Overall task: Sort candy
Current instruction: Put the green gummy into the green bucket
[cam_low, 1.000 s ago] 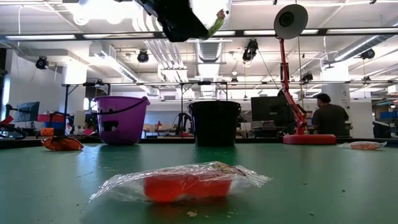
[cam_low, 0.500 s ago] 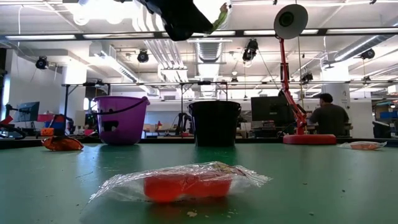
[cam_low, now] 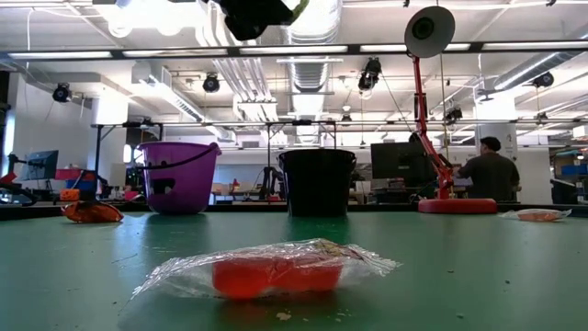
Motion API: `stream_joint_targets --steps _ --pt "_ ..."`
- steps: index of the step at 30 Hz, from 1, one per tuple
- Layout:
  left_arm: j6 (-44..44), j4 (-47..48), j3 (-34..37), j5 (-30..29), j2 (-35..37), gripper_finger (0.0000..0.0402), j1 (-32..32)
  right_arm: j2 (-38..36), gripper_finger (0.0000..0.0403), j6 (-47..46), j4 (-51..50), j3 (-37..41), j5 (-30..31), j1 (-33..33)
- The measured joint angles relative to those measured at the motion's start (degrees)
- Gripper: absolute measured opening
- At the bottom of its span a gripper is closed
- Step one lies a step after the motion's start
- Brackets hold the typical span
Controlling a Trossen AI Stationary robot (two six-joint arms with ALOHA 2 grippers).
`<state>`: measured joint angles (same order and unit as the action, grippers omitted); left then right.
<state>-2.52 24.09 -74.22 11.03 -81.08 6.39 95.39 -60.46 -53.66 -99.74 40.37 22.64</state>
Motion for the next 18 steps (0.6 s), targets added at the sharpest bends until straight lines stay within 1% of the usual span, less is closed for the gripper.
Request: stream_joint_targets --steps 2,5,8,13,18 --pt "-0.3 0.2 0.0 0.0 0.5 0.0000 0.0 0.0 0.0141 1.3 0.1 0.0 0.2 -0.2" --pt "-0.8 0.4 0.0 0.0 1.1 0.0000 0.0 0.0 0.0141 0.3 0.3 0.0 0.1 -0.2" --pt "-0.8 0.4 0.0 0.0 1.3 0.0000 0.0 0.0 0.0141 1.5 0.3 0.0 -0.3 -0.6" --pt "-0.5 0.4 0.0 0.0 1.3 0.0000 0.0 0.0 0.0141 -2.9 0.3 0.0 -0.2 -1.0" --pt "-0.4 0.4 0.0 0.0 1.3 0.0000 0.0 0.9 0.0141 0.3 0.4 0.0 0.8 -1.4"
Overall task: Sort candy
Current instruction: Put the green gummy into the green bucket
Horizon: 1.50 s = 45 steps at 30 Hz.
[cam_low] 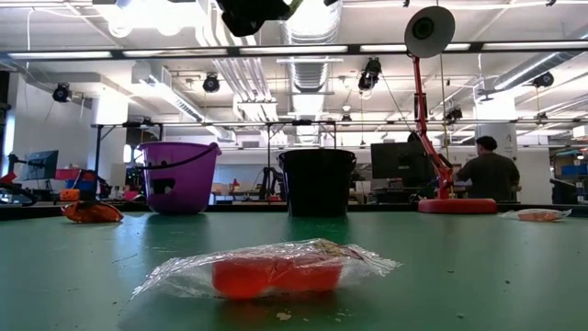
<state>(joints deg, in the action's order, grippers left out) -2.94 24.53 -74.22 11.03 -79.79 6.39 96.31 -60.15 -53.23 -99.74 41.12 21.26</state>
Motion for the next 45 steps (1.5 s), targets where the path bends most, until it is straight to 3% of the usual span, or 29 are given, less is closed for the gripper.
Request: stream_joint_targets --steps 11,14,18,28,36,45 --pt "0.0 0.0 0.0 0.0 0.0 0.0000 0.2 0.6 0.0167 1.8 0.0 0.0 -7.0 -2.7" --pt "1.0 0.0 0.0 0.0 0.0 0.0000 0.2 0.5 0.0182 2.2 0.1 0.0 -4.8 -2.7" --pt "2.1 0.0 0.0 0.0 0.0 0.0000 0.2 -0.1 0.0194 1.7 1.4 0.0 4.4 -2.7" --pt "2.0 -1.2 0.0 1.1 0.0 0.0000 0.2 -0.2 0.0196 3.2 6.5 0.0 6.6 -5.3" --pt "1.5 -1.0 0.0 1.7 0.0 0.0000 0.2 -0.2 0.0180 3.7 6.9 0.0 6.9 -6.7" --pt "0.8 -0.6 0.0 1.7 -0.3 0.0000 0.2 -0.2 0.0120 5.3 7.8 0.0 8.2 -7.3"
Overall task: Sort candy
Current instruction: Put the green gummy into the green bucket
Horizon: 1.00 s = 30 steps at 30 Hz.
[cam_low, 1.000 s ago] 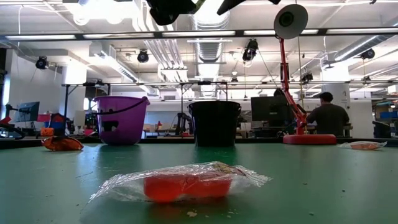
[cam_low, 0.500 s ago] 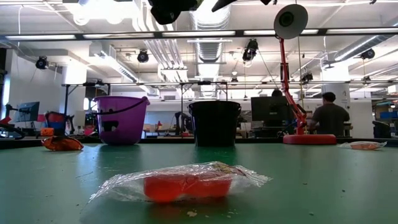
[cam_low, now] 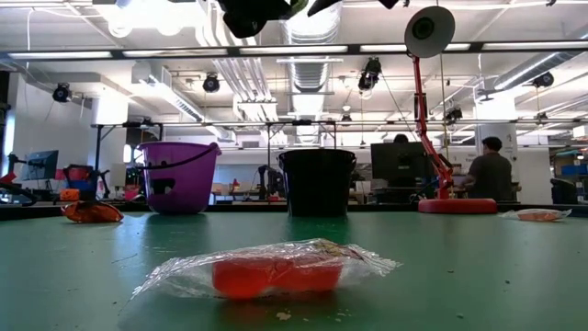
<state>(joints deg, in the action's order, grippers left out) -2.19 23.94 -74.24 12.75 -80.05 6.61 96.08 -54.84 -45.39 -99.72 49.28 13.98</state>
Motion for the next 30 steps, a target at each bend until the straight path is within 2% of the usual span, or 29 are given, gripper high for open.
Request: stream_joint_targets --steps 7,16,26,30 --pt "-0.3 -0.2 0.0 -0.2 0.0 0.0000 0.2 0.0 0.0021 1.6 0.1 0.0 -0.6 0.0" --pt "0.1 0.4 -0.7 -0.2 0.0 0.0005 0.2 0.0 0.0012 3.4 1.6 0.0 -1.3 0.0" --pt "-3.4 13.9 -7.4 -0.9 0.2 0.0082 0.1 0.0 0.0012 3.5 0.4 -0.1 -6.4 0.4" --pt "-3.9 15.3 -7.7 -1.6 0.2 0.0107 0.1 0.0 0.0012 2.8 -0.7 -0.1 -10.4 1.1"
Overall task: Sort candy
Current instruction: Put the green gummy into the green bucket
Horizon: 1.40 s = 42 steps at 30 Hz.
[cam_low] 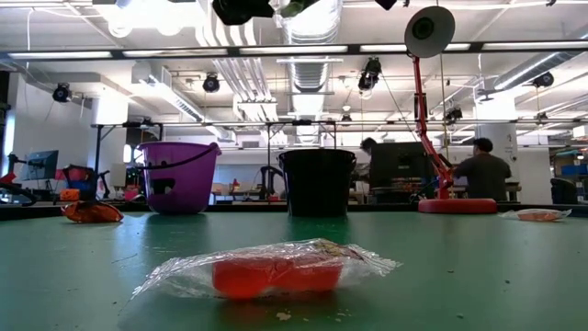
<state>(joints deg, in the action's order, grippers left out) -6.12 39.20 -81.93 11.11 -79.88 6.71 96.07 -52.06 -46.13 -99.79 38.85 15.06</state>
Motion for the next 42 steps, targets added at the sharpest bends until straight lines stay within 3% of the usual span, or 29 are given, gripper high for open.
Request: stream_joint_targets --steps 8,23,32,36,42 --pt "-2.3 7.5 0.2 -0.3 0.0 0.0118 0.0 0.0 0.0012 -12.2 -13.4 0.0 -7.6 4.8" --pt "-2.5 8.5 0.3 -3.1 0.0 0.0119 0.0 0.1 0.0012 -45.5 -31.5 0.0 -8.0 21.5" --pt "-2.1 8.5 0.3 -3.1 0.0 0.0119 0.1 0.4 0.0012 -65.3 -34.3 3.0 -10.5 31.7" --pt "-1.8 8.5 0.3 -3.1 0.0 0.0119 0.1 0.4 0.0012 -72.8 -34.6 4.8 -14.7 35.0" --pt "-1.3 8.4 0.3 -3.1 0.0 0.0119 0.0 0.5 0.0012 -74.3 -35.0 5.7 -20.6 36.7"
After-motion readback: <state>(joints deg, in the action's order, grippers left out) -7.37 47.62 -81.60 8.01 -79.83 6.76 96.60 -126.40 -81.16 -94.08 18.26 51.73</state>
